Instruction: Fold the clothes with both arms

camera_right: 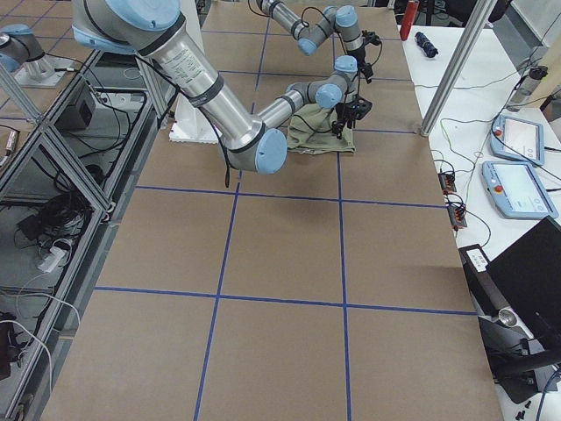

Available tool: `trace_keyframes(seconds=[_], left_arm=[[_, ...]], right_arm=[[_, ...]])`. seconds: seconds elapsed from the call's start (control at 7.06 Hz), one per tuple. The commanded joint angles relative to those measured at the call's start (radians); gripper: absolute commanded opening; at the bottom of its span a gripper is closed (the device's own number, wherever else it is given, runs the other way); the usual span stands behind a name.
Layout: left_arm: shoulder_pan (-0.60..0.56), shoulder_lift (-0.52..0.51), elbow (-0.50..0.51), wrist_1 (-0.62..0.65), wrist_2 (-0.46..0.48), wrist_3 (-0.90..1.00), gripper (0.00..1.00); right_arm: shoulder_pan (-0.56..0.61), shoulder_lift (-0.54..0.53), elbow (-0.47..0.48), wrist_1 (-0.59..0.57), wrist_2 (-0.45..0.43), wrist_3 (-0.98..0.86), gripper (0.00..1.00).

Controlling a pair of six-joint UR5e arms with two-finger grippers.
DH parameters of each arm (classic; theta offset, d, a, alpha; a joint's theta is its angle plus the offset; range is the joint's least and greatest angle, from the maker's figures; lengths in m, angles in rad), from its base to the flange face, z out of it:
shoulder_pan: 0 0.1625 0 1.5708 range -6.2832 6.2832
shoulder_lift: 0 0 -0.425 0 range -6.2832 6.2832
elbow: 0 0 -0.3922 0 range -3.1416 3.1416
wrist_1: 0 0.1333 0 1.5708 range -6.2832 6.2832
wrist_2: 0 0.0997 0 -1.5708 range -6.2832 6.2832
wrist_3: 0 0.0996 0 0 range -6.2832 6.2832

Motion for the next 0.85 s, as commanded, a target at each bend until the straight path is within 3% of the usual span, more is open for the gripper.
trace_keyframes(seconds=[0.0, 0.28, 0.43, 0.71], left_arm=[[-0.028, 0.041, -0.021, -0.021, -0.058, 0.121, 1.0], [-0.048, 0.146, -0.146, -0.028, -0.114, 0.219, 1.0], [-0.063, 0.18, -0.18, -0.028, -0.116, 0.256, 1.0], [-0.092, 0.223, -0.194, -0.032, -0.118, 0.319, 1.0]], right_arm=[[0.004, -0.006, 0.042, 0.018, 0.041, -0.058, 1.0], [-0.03, -0.018, 0.102, 0.0, 0.077, -0.18, 1.0], [-0.082, -0.02, 0.111, -0.02, 0.065, -0.181, 1.0], [-0.169, -0.053, 0.232, -0.122, 0.054, -0.252, 1.0]])
